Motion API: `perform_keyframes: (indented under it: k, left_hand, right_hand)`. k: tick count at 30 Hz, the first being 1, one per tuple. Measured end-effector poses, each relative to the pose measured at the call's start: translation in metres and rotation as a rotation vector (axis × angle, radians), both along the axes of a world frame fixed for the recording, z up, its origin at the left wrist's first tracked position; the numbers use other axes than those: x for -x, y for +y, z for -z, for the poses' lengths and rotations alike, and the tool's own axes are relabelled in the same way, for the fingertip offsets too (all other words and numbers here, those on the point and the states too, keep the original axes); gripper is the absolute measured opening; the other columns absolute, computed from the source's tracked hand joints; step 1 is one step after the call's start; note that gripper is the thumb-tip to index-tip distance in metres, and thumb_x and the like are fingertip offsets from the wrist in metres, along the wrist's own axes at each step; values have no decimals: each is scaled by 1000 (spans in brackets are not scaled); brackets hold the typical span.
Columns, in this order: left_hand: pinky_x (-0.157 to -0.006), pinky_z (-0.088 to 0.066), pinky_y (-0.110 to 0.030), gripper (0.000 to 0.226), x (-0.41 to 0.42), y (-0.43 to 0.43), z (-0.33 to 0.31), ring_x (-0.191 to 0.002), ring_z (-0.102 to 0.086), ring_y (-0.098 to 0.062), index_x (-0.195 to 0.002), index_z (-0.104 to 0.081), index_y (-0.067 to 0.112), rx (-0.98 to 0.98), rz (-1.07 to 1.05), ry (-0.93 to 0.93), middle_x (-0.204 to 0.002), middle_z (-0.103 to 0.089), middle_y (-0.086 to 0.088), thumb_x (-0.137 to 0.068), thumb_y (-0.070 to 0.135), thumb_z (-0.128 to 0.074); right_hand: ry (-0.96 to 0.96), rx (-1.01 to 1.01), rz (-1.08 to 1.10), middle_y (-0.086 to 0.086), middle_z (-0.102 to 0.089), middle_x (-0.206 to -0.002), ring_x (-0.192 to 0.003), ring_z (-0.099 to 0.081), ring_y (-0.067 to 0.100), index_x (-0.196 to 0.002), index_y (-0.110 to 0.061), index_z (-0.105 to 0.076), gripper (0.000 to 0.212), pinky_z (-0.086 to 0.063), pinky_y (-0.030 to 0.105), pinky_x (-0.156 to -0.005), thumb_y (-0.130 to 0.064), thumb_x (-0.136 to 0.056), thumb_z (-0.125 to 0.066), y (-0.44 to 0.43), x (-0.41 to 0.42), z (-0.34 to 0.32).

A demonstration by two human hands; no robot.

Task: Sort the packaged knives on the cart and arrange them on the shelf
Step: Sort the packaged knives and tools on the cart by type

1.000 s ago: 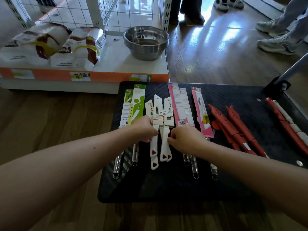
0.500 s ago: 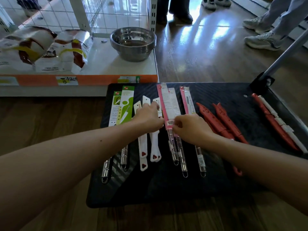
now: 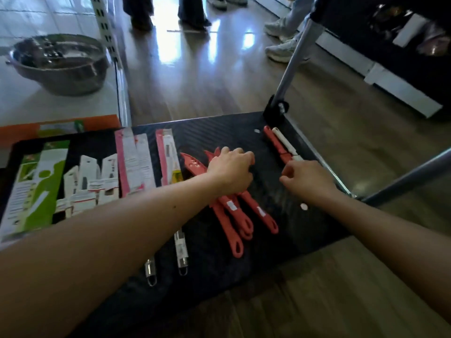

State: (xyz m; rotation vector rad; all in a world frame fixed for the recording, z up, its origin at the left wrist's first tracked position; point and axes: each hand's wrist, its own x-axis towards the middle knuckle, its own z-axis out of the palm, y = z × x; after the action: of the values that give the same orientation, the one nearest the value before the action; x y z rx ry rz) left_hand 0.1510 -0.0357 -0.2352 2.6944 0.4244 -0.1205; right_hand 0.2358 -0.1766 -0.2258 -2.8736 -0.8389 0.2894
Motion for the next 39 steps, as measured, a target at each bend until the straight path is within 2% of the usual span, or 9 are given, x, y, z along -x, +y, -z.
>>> perform_keyframes:
  k: [5, 11, 18, 24, 27, 29, 33, 35, 39]
  left_hand:
    - [-92, -41, -42, 37, -51, -11, 19, -125, -38, -30, -129, -48, 17, -153, 57, 2, -133, -47, -6, -92, 22, -46]
    - [-101, -35, -41, 47, -108, -17, 27, -135, -28, -28, -141, -35, 22, -307, 130, -84, -149, -33, 0, -95, 17, -42]
    - [-112, -24, -45, 65, -124, -25, 43, -146, -6, -28, -150, -13, 30, -389, 223, 144, -160, -6, 6, -95, 20, -47]
    - [-107, -31, -41, 48, -119, -18, 41, -136, -27, -27, -138, -34, 22, -566, 279, 87, -142, -43, -1, -93, 17, -51]
    - [-105, -33, -38, 50, -112, -4, 38, -136, -30, -24, -139, -35, 27, -597, 295, 80, -140, -46, 2, -93, 18, -53]
    - [-99, -35, -33, 47, -105, 3, 40, -132, -36, -22, -139, -37, 28, -607, 296, 41, -137, -49, 4, -95, 20, -50]
    - [-93, -39, -32, 41, -92, 15, 43, -127, -42, -21, -137, -38, 30, -594, 271, -7, -135, -52, 5, -97, 23, -45]
    - [-94, -40, -33, 41, -88, 19, 42, -126, -42, -21, -137, -38, 30, -585, 242, -6, -135, -51, 5, -97, 23, -46]
    - [-95, -41, -32, 43, -80, 21, 40, -124, -43, -21, -139, -38, 29, -546, 227, 18, -137, -50, 4, -97, 24, -46]
  right_hand:
    - [-69, -4, 133, 11, -65, -109, -100, -60, 31, -105, -13, -66, 32, -43, 32, -72, -35, -91, -48, -26, -48, 3]
    - [-80, 165, 91, 19, -61, -114, -103, -59, 35, -109, -5, -61, 32, -36, 30, -70, -26, -93, -43, -48, -69, 20]
    - [-11, 270, 42, 15, -58, -121, -108, -57, 34, -117, -7, -56, 35, -36, 30, -72, -29, -96, -39, -49, -68, 31]
    - [-39, 274, 6, 15, -62, -114, -103, -59, 34, -110, -7, -62, 38, -35, 28, -68, -33, -98, -36, -35, -79, 25]
    - [-130, 294, -107, 13, -61, -111, -100, -60, 32, -109, -9, -62, 35, -35, 29, -66, -33, -98, -38, -19, -93, 15]
    - [-237, 336, -257, 12, -59, -113, -98, -60, 31, -117, -10, -57, 28, -35, 31, -65, -22, -97, -41, -4, -103, 9]
    - [-408, 471, -623, 8, -46, -132, -111, -55, 29, -136, -18, -43, 46, -41, 34, -69, -4, -93, -45, 27, -121, 6]
    - [-480, 529, -726, 6, -38, -140, -115, -50, 28, -135, -20, -45, 45, -40, 32, -70, -4, -93, -47, 37, -125, 10]
    - [-505, 555, -799, 6, -39, -137, -124, -43, 26, -130, -12, -46, 38, -42, 29, -70, -1, -94, -44, 42, -123, 27]
